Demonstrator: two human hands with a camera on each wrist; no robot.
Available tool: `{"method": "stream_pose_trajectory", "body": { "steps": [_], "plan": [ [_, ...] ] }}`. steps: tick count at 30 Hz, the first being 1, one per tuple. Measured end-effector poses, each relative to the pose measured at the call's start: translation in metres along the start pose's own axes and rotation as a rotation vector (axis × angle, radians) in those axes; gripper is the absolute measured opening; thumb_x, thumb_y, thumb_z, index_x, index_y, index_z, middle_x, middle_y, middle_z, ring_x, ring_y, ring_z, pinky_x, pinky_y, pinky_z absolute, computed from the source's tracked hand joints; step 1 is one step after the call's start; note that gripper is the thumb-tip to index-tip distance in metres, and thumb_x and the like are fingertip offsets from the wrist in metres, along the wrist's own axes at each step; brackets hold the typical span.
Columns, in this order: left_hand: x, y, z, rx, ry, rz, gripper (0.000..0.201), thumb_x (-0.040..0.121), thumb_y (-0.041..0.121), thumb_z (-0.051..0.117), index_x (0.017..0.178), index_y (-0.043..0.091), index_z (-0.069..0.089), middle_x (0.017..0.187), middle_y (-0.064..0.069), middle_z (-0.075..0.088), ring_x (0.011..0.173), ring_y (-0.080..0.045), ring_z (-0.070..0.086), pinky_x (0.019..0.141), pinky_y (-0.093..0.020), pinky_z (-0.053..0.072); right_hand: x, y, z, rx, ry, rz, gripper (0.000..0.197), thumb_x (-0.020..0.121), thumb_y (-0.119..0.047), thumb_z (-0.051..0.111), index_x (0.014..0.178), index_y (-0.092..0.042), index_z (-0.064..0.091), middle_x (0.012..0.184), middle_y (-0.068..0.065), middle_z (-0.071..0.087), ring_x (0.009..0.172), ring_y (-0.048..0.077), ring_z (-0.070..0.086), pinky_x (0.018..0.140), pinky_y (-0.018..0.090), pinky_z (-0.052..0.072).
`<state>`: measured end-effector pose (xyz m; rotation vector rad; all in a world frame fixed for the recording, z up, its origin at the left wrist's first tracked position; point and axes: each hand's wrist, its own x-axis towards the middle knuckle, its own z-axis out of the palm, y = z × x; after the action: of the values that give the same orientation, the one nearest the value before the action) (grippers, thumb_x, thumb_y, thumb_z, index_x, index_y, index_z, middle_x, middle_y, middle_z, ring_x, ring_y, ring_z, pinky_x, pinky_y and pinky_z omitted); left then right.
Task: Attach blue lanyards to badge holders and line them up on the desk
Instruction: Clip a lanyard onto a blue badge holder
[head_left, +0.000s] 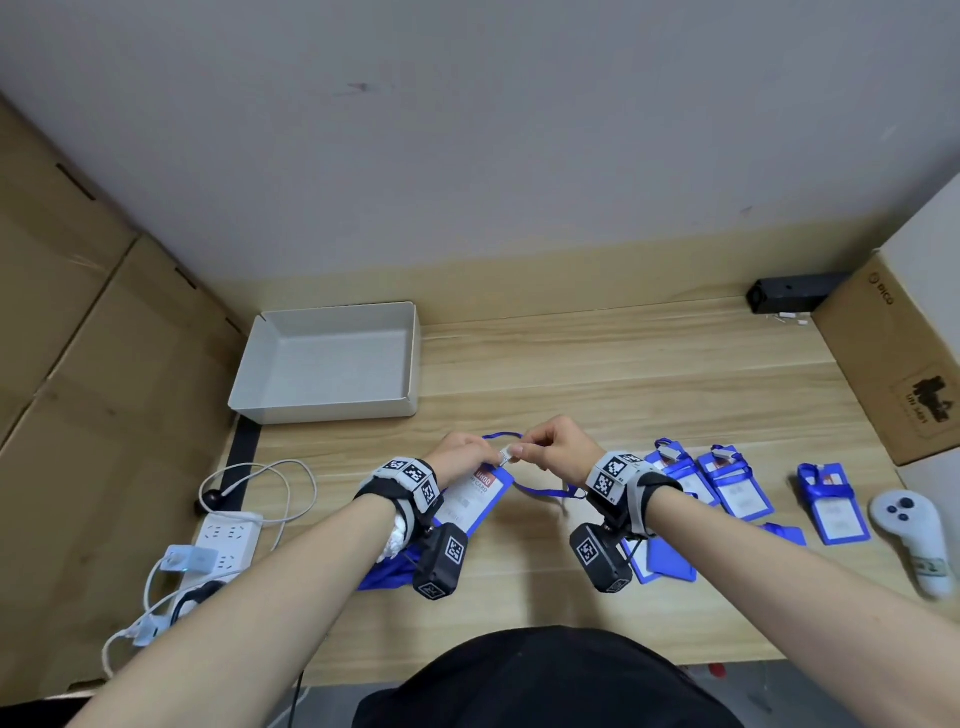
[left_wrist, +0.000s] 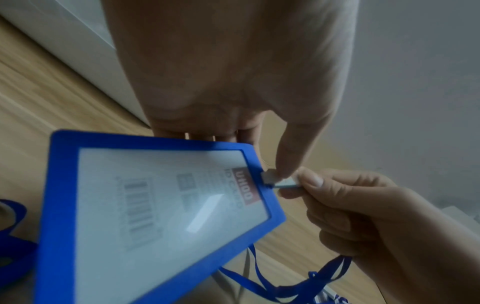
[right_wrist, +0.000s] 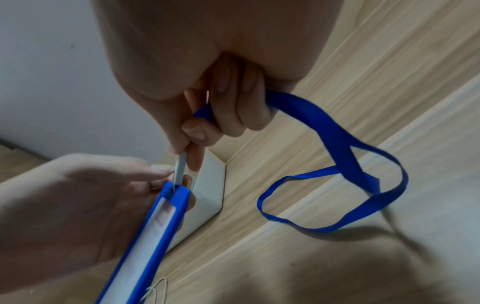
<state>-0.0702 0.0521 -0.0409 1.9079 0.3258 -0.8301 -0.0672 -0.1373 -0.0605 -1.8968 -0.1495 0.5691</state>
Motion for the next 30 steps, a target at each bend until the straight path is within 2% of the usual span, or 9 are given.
{"method": "stream_pose_trajectory", "body": {
  "steps": [4,8,12,15,18,23,26,28,30],
  "plan": [
    [0.001,0.005,0.004,-0.038,0.029,-0.036,0.014,0.077,0.023,0.072,0.078,0.014,0.062,0.074,-0.003,0.058,0.069,-0.018,0.053,0.064,-0.025,0.042,-0.001,0.000,0.003,-0.108,0.032,-0.043,0.020,0.087,-0.026,0.071,0.071,-0.017,0.078,0.051,-0.003,0.042,0.053,0.012,0.031,0.053,0.029,0.026],
    [0.002,0.008,0.012,-0.128,0.055,-0.022,0.018,0.070,0.021,0.071,0.083,0.011,0.064,0.078,-0.007,0.060,0.074,-0.022,0.054,0.069,-0.028,0.042,-0.001,-0.002,0.002,-0.194,0.106,-0.048,0.024,0.087,-0.031,0.067,0.072,-0.015,0.077,0.051,-0.001,0.035,0.053,0.013,0.026,0.053,0.030,0.025],
    [0.003,-0.007,0.014,-0.187,0.094,-0.009,0.021,0.081,0.012,0.073,0.100,0.011,0.066,0.087,-0.004,0.069,0.078,-0.017,0.065,0.060,-0.023,0.049,-0.002,0.004,-0.006,-0.224,0.167,0.007,0.029,0.085,-0.033,0.068,0.070,-0.009,0.073,0.051,-0.002,0.030,0.053,0.014,0.023,0.051,0.029,0.025],
    [0.003,-0.022,0.014,-0.192,0.115,0.028,0.018,0.081,-0.005,0.069,0.092,0.009,0.066,0.087,-0.012,0.071,0.075,-0.018,0.067,0.061,-0.023,0.052,-0.001,0.012,-0.006,-0.145,0.172,0.055,0.031,0.082,-0.030,0.072,0.068,-0.002,0.071,0.051,-0.002,0.028,0.054,0.015,0.023,0.051,0.029,0.022],
    [0.004,-0.030,0.020,-0.250,0.098,0.076,0.018,0.085,-0.009,0.065,0.089,0.008,0.063,0.085,-0.013,0.070,0.077,-0.021,0.067,0.073,-0.031,0.057,0.000,0.020,-0.001,-0.254,0.102,0.086,0.027,0.083,-0.031,0.071,0.063,-0.013,0.073,0.051,0.000,0.038,0.053,0.013,0.030,0.052,0.030,0.029],
    [0.004,-0.047,0.029,-0.144,0.084,0.035,0.021,0.084,-0.007,0.063,0.101,0.005,0.065,0.093,-0.012,0.069,0.083,-0.020,0.066,0.070,-0.024,0.054,0.001,0.026,0.004,-0.107,0.131,0.157,0.026,0.082,-0.031,0.073,0.071,-0.007,0.075,0.053,-0.001,0.045,0.053,0.013,0.037,0.053,0.028,0.032],
    [0.001,-0.063,0.035,0.012,0.137,-0.003,0.026,0.082,0.003,0.066,0.104,0.017,0.066,0.102,-0.005,0.067,0.097,-0.018,0.064,0.086,-0.029,0.053,-0.002,0.025,0.003,-0.019,0.106,0.176,0.026,0.081,-0.028,0.069,0.075,-0.004,0.073,0.059,0.005,0.056,0.049,0.013,0.038,0.052,0.027,0.032],
    [0.003,-0.068,0.037,0.044,0.165,0.000,0.030,0.084,0.008,0.065,0.113,0.015,0.065,0.113,-0.004,0.065,0.108,-0.019,0.061,0.097,-0.030,0.048,-0.003,0.024,0.002,0.041,0.074,0.197,0.021,0.085,-0.019,0.067,0.079,0.000,0.073,0.061,0.006,0.061,0.048,0.016,0.040,0.049,0.028,0.032],
    [0.000,-0.060,0.035,-0.087,0.173,0.044,0.023,0.088,0.009,0.062,0.111,0.011,0.067,0.105,-0.004,0.067,0.100,-0.017,0.061,0.088,-0.021,0.048,-0.003,0.022,0.003,0.075,0.051,0.188,0.019,0.087,-0.014,0.067,0.081,0.003,0.072,0.061,0.005,0.064,0.047,0.016,0.043,0.049,0.027,0.034]
  ]
}}
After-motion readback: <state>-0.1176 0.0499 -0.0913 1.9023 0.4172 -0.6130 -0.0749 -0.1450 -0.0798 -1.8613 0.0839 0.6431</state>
